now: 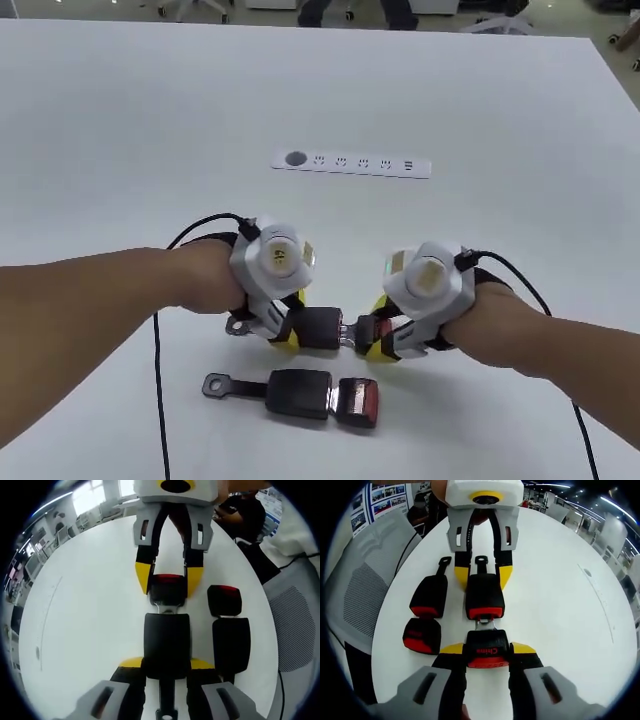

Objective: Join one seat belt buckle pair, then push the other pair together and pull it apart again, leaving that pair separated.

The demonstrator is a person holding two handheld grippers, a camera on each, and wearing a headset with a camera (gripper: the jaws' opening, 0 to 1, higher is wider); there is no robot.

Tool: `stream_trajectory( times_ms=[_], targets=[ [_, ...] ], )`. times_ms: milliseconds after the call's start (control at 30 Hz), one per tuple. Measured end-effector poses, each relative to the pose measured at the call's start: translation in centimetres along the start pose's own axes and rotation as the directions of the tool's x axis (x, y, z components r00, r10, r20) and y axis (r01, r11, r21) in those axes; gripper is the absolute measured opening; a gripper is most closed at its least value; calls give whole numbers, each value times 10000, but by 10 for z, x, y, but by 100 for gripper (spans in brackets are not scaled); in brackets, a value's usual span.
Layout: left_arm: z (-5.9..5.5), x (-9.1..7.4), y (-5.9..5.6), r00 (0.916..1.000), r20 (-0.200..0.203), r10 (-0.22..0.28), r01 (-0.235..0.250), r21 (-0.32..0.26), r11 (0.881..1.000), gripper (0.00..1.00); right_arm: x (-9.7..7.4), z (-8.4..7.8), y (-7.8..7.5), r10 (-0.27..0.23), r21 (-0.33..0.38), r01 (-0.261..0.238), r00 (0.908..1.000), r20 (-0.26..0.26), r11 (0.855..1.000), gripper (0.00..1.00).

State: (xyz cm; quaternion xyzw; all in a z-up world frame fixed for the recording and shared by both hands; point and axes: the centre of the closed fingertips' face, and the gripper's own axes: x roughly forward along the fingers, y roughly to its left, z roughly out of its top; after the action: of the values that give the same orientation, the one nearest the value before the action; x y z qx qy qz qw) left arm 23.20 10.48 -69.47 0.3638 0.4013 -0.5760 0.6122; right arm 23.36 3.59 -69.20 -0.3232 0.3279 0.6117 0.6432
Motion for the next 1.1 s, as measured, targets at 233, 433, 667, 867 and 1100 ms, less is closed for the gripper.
stream_trajectory(
  times_ms=[233,433,667,867,1100],
  targets=[
    [1,3,2,10000,-89,-19,20,136,9999,31,6,10,2,-51,-110,51,10000,61,9999,29],
    [0,2,2,9999,-151,-6,8,114,9999,31,3,9,3,-36,-159,35,10000,-67,9999,29],
    [1,3,3,9998,-177,0,2,92,10000,31,3,9,1,-82,-161,80,9999,-133,9998,29],
    [0,2,4,9998,-221,-15,17,101,9999,31,4,9,-2,-139,-237,135,9997,-183,9996,30],
    [-1,1,4,9995,-330,-22,25,85,10000,31,1,6,-1,-195,-243,190,9997,-178,9995,30]
  ],
)
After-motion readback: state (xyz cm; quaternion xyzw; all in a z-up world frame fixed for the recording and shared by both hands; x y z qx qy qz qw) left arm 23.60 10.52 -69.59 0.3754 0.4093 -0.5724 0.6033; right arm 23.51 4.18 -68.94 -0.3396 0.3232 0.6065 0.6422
